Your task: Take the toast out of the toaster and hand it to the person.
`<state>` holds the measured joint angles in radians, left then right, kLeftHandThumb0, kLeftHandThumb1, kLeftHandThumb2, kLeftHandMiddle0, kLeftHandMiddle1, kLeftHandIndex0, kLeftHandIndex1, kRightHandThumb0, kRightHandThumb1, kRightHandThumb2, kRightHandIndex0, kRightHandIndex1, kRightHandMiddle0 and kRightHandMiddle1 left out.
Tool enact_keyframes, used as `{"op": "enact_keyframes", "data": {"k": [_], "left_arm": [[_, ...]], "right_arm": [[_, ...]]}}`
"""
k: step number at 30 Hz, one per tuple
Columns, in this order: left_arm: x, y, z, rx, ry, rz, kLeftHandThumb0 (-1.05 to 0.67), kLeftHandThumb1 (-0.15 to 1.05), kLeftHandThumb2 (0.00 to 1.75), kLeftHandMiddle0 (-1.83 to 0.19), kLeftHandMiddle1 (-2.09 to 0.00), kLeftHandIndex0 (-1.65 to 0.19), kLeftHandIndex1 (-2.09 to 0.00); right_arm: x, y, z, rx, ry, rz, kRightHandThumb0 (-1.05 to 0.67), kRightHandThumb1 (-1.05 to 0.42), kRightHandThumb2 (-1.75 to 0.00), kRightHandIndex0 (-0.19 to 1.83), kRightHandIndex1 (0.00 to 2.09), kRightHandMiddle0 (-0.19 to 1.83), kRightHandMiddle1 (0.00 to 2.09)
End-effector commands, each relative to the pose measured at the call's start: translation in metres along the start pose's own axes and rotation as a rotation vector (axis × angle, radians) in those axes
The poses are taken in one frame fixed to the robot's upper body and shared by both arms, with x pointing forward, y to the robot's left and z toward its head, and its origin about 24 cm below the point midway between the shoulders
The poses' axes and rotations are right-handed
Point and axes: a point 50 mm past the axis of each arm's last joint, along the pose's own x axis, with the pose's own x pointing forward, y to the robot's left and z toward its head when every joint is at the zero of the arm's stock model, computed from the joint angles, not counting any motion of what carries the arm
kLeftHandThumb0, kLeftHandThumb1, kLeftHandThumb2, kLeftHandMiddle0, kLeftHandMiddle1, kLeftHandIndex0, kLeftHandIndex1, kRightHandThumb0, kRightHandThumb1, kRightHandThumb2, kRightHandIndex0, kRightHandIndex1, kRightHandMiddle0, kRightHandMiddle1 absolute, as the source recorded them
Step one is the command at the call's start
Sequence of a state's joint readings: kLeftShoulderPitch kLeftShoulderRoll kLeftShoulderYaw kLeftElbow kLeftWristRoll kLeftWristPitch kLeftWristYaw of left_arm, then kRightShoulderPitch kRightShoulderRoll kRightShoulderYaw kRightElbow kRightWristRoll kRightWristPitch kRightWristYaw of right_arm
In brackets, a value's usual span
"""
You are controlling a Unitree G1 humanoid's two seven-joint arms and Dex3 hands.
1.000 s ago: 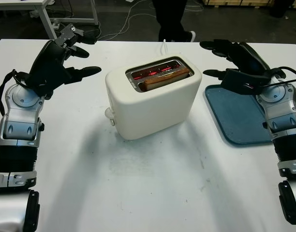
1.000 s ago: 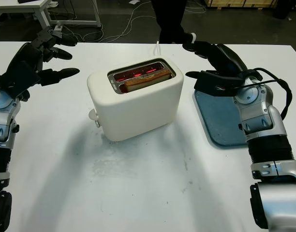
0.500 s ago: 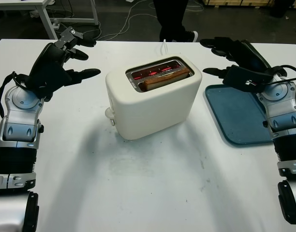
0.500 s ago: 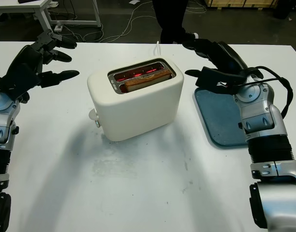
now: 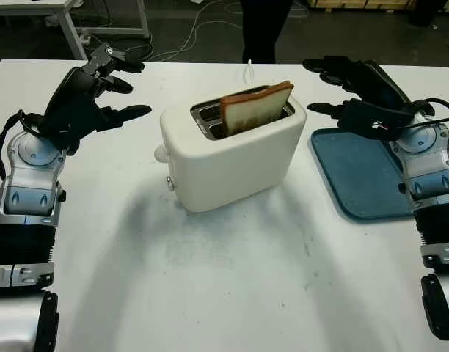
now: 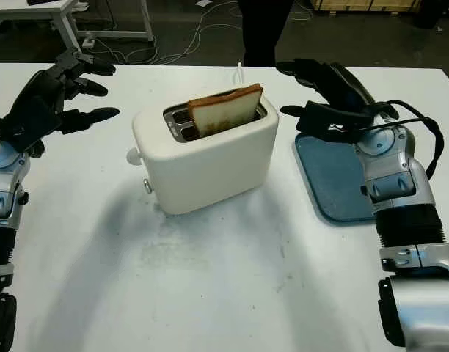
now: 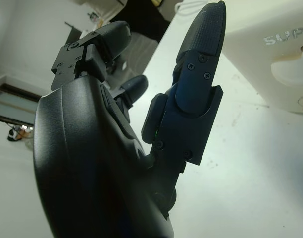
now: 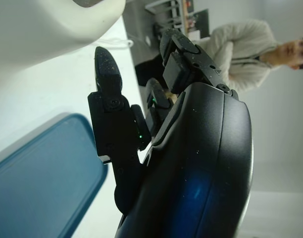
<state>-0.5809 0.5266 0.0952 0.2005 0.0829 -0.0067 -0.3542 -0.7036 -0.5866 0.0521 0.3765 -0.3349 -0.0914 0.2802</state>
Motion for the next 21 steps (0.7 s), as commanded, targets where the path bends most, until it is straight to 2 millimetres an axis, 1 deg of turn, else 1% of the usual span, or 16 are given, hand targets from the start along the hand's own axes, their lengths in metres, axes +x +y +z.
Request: {"op": "enact_keyframes", "data": {"k": [1, 3, 4, 7, 8, 9, 10, 12, 13, 14, 15, 16, 17, 18, 20, 21], "left_arm": [[-0.002, 0.002, -0.001, 0.007, -0.009, 0.009, -0.74, 0.87, 0.01, 0.0, -1.24, 0.0, -1.11], [-0.002, 0.001, -0.001, -0.006, -0.007, 0.008, -0.73, 0.87, 0.01, 0.0, -1.24, 0.0, -1.12], [-0.002, 0.001, -0.001, -0.01, -0.006, 0.01, -0.73, 0.86, 0.01, 0.0, -1.23, 0.0, -1.11], [-0.003, 0.002, 0.0, -0.005, -0.006, 0.015, -0.73, 0.86, 0.01, 0.0, -1.23, 0.0, -1.11], [-0.003, 0.002, 0.001, -0.002, -0.01, 0.017, -0.73, 0.86, 0.0, 0.0, -1.23, 0.0, -1.11], [-0.003, 0.002, 0.001, -0.001, -0.013, 0.018, -0.72, 0.86, 0.0, 0.0, -1.24, 0.0, -1.11], [-0.002, 0.002, 0.001, -0.001, -0.012, 0.018, -0.72, 0.86, 0.0, 0.0, -1.25, 0.0, -1.12], [-0.002, 0.002, 0.0, 0.0, -0.011, 0.015, -0.72, 0.86, 0.0, 0.0, -1.25, 0.0, -1.12], [-0.002, 0.002, 0.0, 0.001, -0.012, 0.014, -0.72, 0.86, 0.0, 0.0, -1.25, 0.0, -1.12], [-0.002, 0.002, 0.0, 0.0, -0.011, 0.015, -0.72, 0.86, 0.0, 0.0, -1.25, 0.0, -1.12], [-0.002, 0.002, 0.0, 0.0, -0.011, 0.016, -0.73, 0.86, 0.0, 0.0, -1.25, 0.0, -1.12], [-0.002, 0.001, 0.001, -0.002, -0.01, 0.017, -0.73, 0.86, 0.0, 0.0, -1.25, 0.0, -1.12], [-0.002, 0.002, 0.001, 0.0, -0.011, 0.017, -0.73, 0.86, 0.0, 0.0, -1.25, 0.0, -1.12], [-0.002, 0.002, 0.001, 0.004, -0.011, 0.016, -0.73, 0.86, 0.0, 0.0, -1.25, 0.0, -1.12], [-0.002, 0.002, 0.001, 0.009, -0.009, 0.016, -0.74, 0.87, 0.01, 0.0, -1.24, 0.0, -1.12], [-0.002, 0.002, 0.001, 0.006, -0.009, 0.015, -0.73, 0.87, 0.0, 0.0, -1.24, 0.0, -1.11]], "right_arm": [[0.002, -0.016, 0.004, -0.004, -0.07, -0.081, -0.34, -0.89, -0.05, 0.5, 0.03, 0.47, 0.02], [0.003, -0.033, 0.012, 0.002, -0.127, -0.136, -0.34, -0.85, -0.02, 0.56, 0.06, 0.51, 0.04], [0.004, -0.043, 0.019, -0.001, -0.148, -0.16, -0.35, -0.83, -0.01, 0.57, 0.07, 0.51, 0.04], [0.007, -0.069, 0.041, -0.004, -0.205, -0.216, -0.3, -0.74, 0.0, 0.58, 0.07, 0.54, 0.05], [0.007, -0.077, 0.05, 0.017, -0.25, -0.233, -0.32, -0.72, 0.0, 0.58, 0.07, 0.55, 0.05], [0.007, -0.084, 0.057, 0.032, -0.287, -0.246, -0.29, -0.66, -0.01, 0.61, 0.08, 0.6, 0.07], [0.008, -0.092, 0.065, 0.069, -0.332, -0.258, -0.29, -0.64, 0.0, 0.63, 0.1, 0.62, 0.08], [0.007, -0.102, 0.08, 0.12, -0.4, -0.28, -0.25, -0.58, -0.01, 0.73, 0.16, 0.72, 0.14], [0.006, -0.106, 0.087, 0.147, -0.43, -0.287, -0.26, -0.57, -0.01, 0.74, 0.23, 0.74, 0.18], [0.006, -0.108, 0.095, 0.161, -0.456, -0.287, -0.25, -0.55, -0.01, 0.68, 0.41, 0.74, 0.25], [0.006, -0.108, 0.102, 0.169, -0.478, -0.28, -0.31, -0.51, 0.0, 0.55, 0.77, 0.7, 0.41], [0.006, -0.108, 0.107, 0.169, -0.492, -0.269, -0.34, -0.49, 0.0, 0.46, 0.98, 0.66, 0.55], [0.006, -0.106, 0.111, 0.148, -0.504, -0.252, -0.35, -0.47, 0.0, 0.41, 1.1, 0.62, 0.65], [0.007, -0.103, 0.115, 0.123, -0.513, -0.214, -0.41, -0.46, 0.0, 0.4, 1.16, 0.6, 0.72], [0.01, -0.095, 0.12, 0.061, -0.532, -0.125, -0.49, -0.46, 0.0, 0.37, 1.16, 0.55, 0.75], [0.011, -0.09, 0.121, 0.031, -0.543, -0.094, -0.61, -0.47, -0.01, 0.37, 1.15, 0.55, 0.76]]}}
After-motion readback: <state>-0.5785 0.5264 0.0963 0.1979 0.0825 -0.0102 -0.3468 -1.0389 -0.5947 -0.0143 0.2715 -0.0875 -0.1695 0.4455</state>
